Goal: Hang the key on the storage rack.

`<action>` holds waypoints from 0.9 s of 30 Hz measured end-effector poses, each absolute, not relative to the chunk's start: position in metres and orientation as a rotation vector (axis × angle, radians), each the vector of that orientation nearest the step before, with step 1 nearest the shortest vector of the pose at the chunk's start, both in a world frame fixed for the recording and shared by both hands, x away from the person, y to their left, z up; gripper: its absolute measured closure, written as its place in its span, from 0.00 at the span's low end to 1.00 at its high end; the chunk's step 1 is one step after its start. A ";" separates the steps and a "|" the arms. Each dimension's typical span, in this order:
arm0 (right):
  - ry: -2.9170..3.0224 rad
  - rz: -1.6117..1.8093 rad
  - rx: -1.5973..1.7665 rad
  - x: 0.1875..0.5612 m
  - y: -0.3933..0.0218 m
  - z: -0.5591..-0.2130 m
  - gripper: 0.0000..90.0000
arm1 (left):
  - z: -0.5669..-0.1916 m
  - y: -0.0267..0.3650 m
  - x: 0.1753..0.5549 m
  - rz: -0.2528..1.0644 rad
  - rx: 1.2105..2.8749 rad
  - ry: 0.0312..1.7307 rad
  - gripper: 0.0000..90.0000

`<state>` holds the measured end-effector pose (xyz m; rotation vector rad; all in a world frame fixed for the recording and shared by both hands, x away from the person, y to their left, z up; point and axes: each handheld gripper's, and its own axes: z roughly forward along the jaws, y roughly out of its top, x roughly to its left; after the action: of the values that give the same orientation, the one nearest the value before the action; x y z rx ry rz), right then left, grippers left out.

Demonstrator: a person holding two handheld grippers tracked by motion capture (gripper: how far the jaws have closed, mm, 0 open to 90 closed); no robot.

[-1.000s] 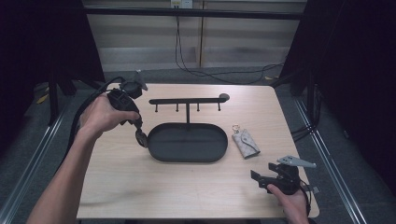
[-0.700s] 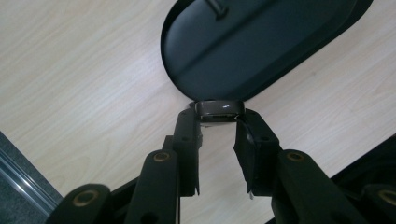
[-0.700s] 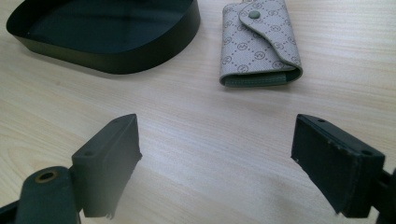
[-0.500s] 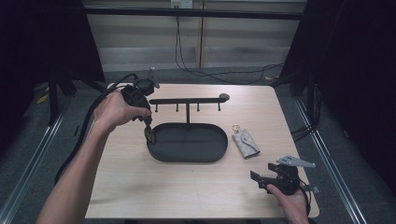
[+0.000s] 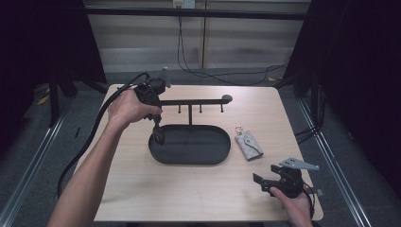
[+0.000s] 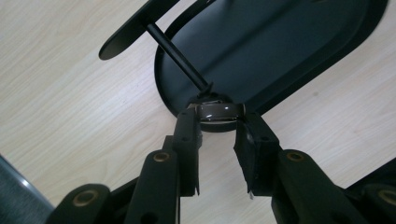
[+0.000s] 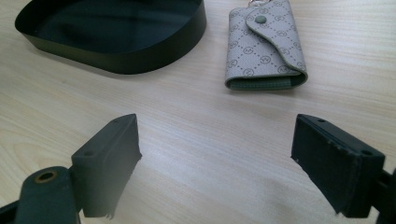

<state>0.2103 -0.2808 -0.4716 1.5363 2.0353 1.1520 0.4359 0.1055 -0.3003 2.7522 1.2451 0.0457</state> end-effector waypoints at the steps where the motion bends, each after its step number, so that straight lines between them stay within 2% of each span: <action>1: 2.037 1.157 1.528 0.210 -0.281 -0.471 0.16 | -0.301 0.105 0.437 0.047 2.757 1.238 0.78; 19: 2.036 1.164 1.513 0.209 -0.281 -0.470 0.17 | -0.309 0.105 0.453 0.042 2.684 1.336 0.77; 21: 2.035 1.168 1.512 0.209 -0.281 -0.470 0.17 | -0.308 0.106 0.452 0.053 2.674 1.329 0.74; 22: 2.035 1.170 1.511 0.209 -0.281 -0.470 0.17 | -0.308 0.107 0.452 0.054 2.665 1.328 0.67; 24: 2.035 1.169 1.510 0.210 -0.281 -0.470 0.17 | -0.309 0.110 0.451 0.058 2.662 1.337 0.64; 25: 2.039 1.169 1.504 0.211 -0.280 -0.470 0.17 | -0.309 0.112 0.451 0.053 2.656 1.333 0.56; 27: 2.041 1.168 1.502 0.211 -0.280 -0.470 0.17 | -0.311 0.115 0.450 0.041 2.647 1.321 0.54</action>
<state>0.2109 -0.2798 -0.4701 1.5016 2.0406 1.1675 0.4501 0.1153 -0.3108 2.6474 1.3206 0.0406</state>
